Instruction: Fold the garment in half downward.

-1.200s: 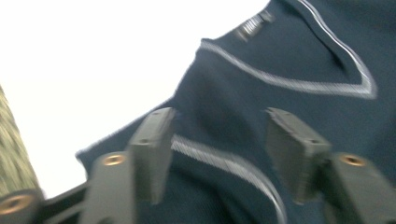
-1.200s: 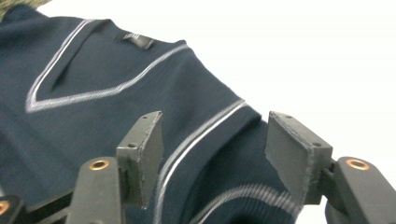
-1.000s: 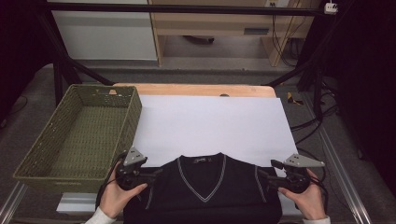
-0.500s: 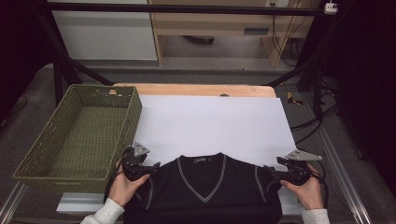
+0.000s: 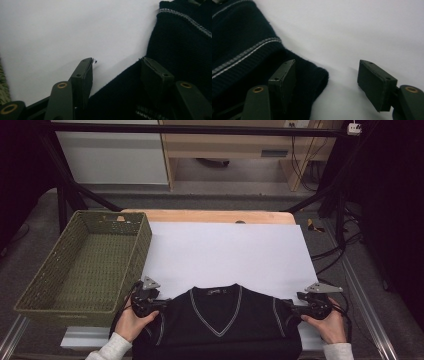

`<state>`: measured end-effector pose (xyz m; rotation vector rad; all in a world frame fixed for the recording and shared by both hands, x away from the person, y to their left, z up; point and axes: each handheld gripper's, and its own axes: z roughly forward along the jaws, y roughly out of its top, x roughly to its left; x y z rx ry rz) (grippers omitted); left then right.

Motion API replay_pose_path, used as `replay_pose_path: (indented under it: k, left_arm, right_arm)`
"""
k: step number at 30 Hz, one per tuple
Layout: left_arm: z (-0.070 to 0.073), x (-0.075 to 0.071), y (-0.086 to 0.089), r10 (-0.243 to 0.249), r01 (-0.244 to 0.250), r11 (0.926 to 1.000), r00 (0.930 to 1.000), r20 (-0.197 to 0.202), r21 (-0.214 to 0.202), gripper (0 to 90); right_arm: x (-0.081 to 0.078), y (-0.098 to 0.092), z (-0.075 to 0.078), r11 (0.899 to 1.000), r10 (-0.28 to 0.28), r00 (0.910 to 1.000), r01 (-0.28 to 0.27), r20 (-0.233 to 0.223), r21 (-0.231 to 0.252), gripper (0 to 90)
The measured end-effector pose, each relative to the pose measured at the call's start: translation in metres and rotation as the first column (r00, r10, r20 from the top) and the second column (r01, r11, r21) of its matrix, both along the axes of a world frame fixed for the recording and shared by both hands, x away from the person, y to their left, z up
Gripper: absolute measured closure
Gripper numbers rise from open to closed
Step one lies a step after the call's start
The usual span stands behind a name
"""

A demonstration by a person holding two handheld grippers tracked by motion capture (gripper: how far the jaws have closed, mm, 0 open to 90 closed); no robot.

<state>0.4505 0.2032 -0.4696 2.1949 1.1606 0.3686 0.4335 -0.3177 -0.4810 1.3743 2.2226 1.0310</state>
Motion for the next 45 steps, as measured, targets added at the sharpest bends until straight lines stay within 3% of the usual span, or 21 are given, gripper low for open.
replay_pose_path:
  k: [9, 16, 19, 21, 22, 24, 27, 32, 36, 41, 45]
  left_arm:
    - [0.0, -0.009, 0.003, -0.06, 0.06, 0.9978, 0.998, -0.019, -0.028, 42.8]
    - [0.0, -0.012, 0.002, -0.071, 0.071, 0.9973, 0.9972, -0.022, -0.02, 45.2]
    - [0.002, -0.014, -0.001, -0.093, 0.093, 0.9954, 0.9951, -0.032, -0.024, 56.1]
    - [0.002, -0.016, -0.002, -0.123, 0.121, 0.992, 0.9914, -0.046, -0.035, 71.2]
    - [0.003, -0.016, -0.003, -0.131, 0.13, 0.9911, 0.9903, -0.047, -0.028, 73.8]
    - [0.004, -0.016, -0.005, -0.145, 0.144, 0.9895, 0.9884, -0.046, -0.01, 76.7]
    - [0.007, -0.017, -0.007, -0.157, 0.158, 0.9869, 0.9868, -0.038, 0.031, 80.1]
    - [0.012, -0.014, -0.006, -0.13, 0.132, 0.99, 0.9909, -0.035, 0.052, 83.0]
    - [0.024, -0.009, -0.004, -0.103, 0.103, 0.9934, 0.9946, 0.0, 0.051, 83.7]
    - [0.033, -0.008, -0.013, -0.091, 0.085, 0.9913, 0.9942, 0.057, 0.101, 84.0]
    - [0.044, -0.001, -0.018, -0.077, 0.067, 0.9933, 0.9916, 0.104, 0.094, 84.1]
  right_arm:
    - [-0.008, 0.005, 0.0, 0.999, 0.043, 0.999, -0.043, -0.015, 0.017, 31.8]
    - [-0.014, 0.012, 0.002, 0.998, 0.065, 0.9969, -0.064, -0.044, 0.023, 39.9]
    - [-0.015, 0.015, 0.004, 0.999, 0.053, 0.9971, -0.052, -0.055, 0.008, 44.3]
    - [-0.016, 0.017, 0.004, 0.999, 0.044, 0.997, -0.044, -0.064, 0.005, 48.9]
    - [-0.017, 0.018, 0.005, 0.999, 0.041, 0.9967, -0.04, -0.069, 0.016, 52.1]
    - [-0.018, 0.017, 0.004, 0.999, 0.043, 0.9962, -0.041, -0.075, 0.027, 60.6]
    - [-0.019, 0.017, 0.005, 0.997, 0.027, 0.9926, -0.018, -0.119, 0.075, 74.7]
    - [-0.016, 0.015, 0.009, 0.996, 0.02, 0.9884, -0.007, -0.151, 0.087, 81.8]
    - [-0.012, 0.012, 0.014, 0.998, 0.007, 0.9906, 0.003, -0.137, 0.068, 83.0]
    - [-0.006, 0.012, 0.023, 0.999, -0.006, 0.9944, 0.012, -0.106, 0.047, 83.5]
    - [0.003, 0.011, 0.031, 0.999, -0.023, 0.9974, 0.025, -0.069, 0.031, 83.7]
